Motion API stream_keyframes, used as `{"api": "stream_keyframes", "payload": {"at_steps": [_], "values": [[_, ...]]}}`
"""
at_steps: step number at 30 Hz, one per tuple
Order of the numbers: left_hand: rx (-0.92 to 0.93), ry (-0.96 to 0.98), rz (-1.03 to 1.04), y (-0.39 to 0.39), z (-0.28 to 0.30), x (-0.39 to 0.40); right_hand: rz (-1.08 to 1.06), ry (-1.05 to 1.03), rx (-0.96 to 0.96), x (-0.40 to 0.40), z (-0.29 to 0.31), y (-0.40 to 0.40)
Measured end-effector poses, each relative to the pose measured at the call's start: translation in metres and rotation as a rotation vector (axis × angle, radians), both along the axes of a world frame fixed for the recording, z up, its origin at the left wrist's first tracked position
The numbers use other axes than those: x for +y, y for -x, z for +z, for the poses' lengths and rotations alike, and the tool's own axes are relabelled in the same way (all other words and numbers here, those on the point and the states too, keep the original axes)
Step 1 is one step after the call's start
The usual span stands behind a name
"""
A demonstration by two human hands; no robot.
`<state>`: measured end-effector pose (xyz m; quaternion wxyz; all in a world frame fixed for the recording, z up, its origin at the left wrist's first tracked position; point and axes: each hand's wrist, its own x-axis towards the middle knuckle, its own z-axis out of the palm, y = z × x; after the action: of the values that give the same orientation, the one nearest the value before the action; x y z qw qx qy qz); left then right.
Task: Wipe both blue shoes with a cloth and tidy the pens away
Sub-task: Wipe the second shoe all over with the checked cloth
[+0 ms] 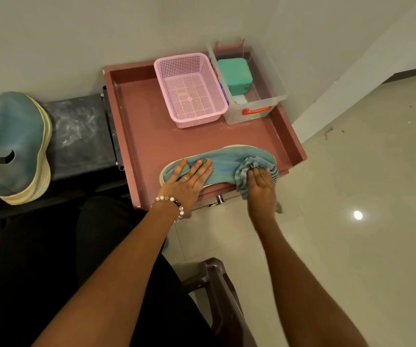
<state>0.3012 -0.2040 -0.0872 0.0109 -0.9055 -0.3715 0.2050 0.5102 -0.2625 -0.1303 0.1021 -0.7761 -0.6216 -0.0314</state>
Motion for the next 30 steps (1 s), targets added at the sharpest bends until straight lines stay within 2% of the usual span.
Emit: {"api": "stream_keyframes", "payload": {"at_steps": [2, 4, 7, 11, 14, 16, 18, 21, 23, 26, 28, 30], "values": [[-0.001, -0.004, 0.001, 0.000, -0.001, 0.000, -0.170, -0.023, 0.116, 0.010, -0.001, 0.038], [0.002, -0.006, 0.001, 0.000, -0.001, 0.000, -0.183, -0.070, 0.205, 0.014, 0.002, 0.071], [0.002, -0.016, -0.003, 0.000, -0.001, 0.000, -0.009, -0.054, 0.205, 0.001, 0.004, 0.074], [0.015, 0.004, -0.005, 0.000, -0.001, 0.000, 0.315, 0.047, 0.102, -0.012, 0.009, 0.009], [0.017, 0.006, -0.012, 0.001, 0.000, 0.000, 0.374, 0.008, -0.020, -0.012, 0.011, -0.049], [0.009, -0.005, -0.009, 0.001, -0.002, 0.001, 0.293, -0.019, -0.067, -0.014, 0.007, -0.057], [0.016, -0.003, -0.010, 0.001, -0.001, 0.001, 0.073, -0.048, -0.011, -0.011, -0.005, -0.028], [0.006, -0.004, -0.001, 0.000, -0.002, 0.000, -0.324, -0.086, 0.276, 0.004, -0.007, 0.052], [0.017, -0.002, -0.002, 0.000, 0.000, 0.000, -0.433, -0.095, 0.454, 0.013, 0.006, 0.098], [0.029, -0.010, -0.014, 0.001, 0.003, -0.002, -0.272, -0.131, 0.512, 0.004, 0.016, 0.119], [0.024, -0.044, -0.038, 0.001, 0.004, -0.005, -0.047, -0.108, 0.508, -0.011, 0.024, 0.099], [-0.053, -0.063, -0.033, 0.001, 0.005, -0.007, 0.087, -0.088, 0.624, -0.026, 0.037, 0.069]]}}
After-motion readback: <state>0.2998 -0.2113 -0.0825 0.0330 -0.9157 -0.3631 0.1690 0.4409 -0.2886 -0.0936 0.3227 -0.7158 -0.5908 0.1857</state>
